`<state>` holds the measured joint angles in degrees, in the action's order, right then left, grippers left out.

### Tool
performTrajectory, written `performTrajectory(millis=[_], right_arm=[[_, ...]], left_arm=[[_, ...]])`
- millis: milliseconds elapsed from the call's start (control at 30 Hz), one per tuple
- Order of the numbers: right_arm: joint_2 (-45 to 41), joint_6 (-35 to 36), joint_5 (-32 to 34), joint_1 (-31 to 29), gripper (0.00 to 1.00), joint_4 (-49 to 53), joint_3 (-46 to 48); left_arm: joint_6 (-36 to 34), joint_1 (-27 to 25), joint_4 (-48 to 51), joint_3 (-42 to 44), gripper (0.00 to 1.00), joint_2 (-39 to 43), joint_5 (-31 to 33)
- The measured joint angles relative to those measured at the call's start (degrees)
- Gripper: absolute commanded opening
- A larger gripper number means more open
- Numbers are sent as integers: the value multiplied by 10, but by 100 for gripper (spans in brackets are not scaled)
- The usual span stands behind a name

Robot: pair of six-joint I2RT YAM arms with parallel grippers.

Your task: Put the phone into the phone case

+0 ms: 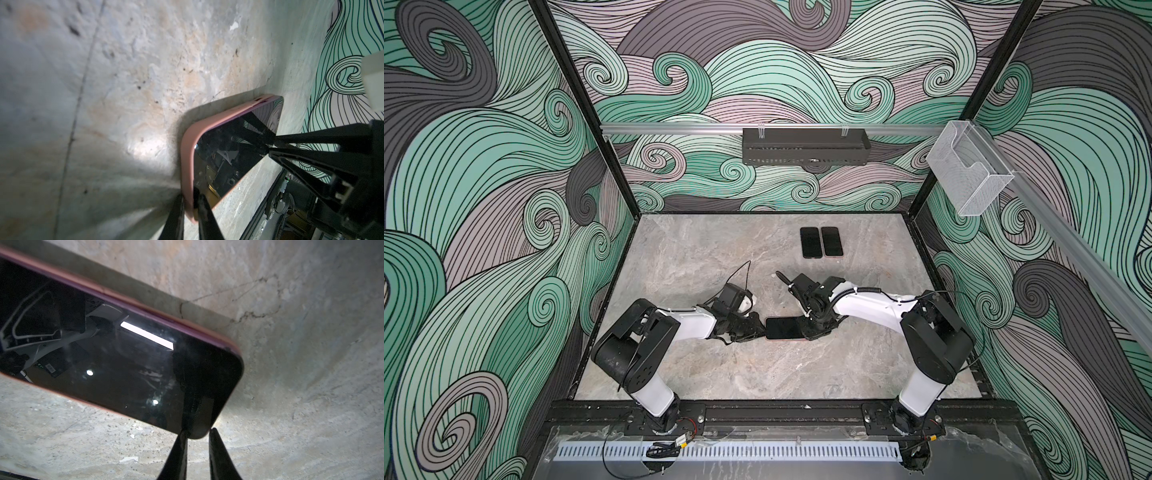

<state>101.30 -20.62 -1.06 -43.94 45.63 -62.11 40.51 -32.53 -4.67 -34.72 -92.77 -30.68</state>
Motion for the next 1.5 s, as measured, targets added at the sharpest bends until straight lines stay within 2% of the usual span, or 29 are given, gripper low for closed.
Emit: performTrajectory(millis=[367,600,733,1167,1500], right_arm=[[15,-11,20,-8,21,-2,-3],[-4,-11,18,-9,21,-16,7],[-13,-8,14,-6,26,-22,12],[-44,19,-29,59,28,-26,-33],[-27,24,-23,85,27,-32,-63]], left_arm=[[-2,-2,7,0,17,4,2],[-3,-2,8,0,17,4,2],[-3,-2,10,0,17,5,3],[-16,-2,85,-30,25,33,41],[-34,-1,113,-84,28,20,66]])
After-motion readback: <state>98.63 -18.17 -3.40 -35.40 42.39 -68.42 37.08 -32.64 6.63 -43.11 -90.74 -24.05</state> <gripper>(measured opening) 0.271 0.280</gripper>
